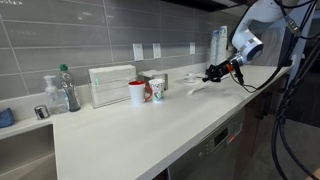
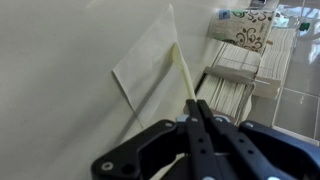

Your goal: Pick up the white spoon from the paper cup and put it on the white serviette on the kitchen counter

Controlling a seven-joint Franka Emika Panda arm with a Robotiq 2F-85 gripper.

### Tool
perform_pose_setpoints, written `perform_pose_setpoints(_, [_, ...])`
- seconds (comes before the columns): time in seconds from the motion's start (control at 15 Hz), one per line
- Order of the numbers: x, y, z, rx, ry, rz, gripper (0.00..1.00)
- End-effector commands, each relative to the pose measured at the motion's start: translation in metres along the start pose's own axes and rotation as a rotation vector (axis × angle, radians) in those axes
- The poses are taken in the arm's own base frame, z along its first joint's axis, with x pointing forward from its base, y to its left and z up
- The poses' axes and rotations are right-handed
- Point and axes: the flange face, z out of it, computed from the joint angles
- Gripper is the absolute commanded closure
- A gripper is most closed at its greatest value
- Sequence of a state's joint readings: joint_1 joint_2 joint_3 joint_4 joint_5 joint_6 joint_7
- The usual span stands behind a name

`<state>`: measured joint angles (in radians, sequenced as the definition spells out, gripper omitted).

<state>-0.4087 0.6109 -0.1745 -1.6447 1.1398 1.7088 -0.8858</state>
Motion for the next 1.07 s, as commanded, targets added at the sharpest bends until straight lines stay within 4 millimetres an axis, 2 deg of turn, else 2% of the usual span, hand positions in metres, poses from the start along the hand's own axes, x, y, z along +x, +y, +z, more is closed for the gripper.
perform_pose_setpoints(0.0, [0.002, 0.019, 0.004, 0.011, 0.025, 0.007, 0.99])
perform_pose_setpoints(0.07, [0.001, 0.023, 0.005, 0.009, 0.025, 0.013, 0.99])
perform_pose_setpoints(0.27, [0.000, 0.031, 0.006, 0.017, 0.029, 0.022, 0.65])
perform_pose_setpoints(0.8, [-0.003, 0.046, 0.010, 0.007, 0.016, 0.044, 0.05])
perform_pose_setpoints(0.87, [-0.002, 0.047, 0.012, -0.003, 0.009, 0.047, 0.00])
perform_pose_setpoints(1.0, [-0.001, 0.043, 0.013, -0.031, 0.001, 0.045, 0.00])
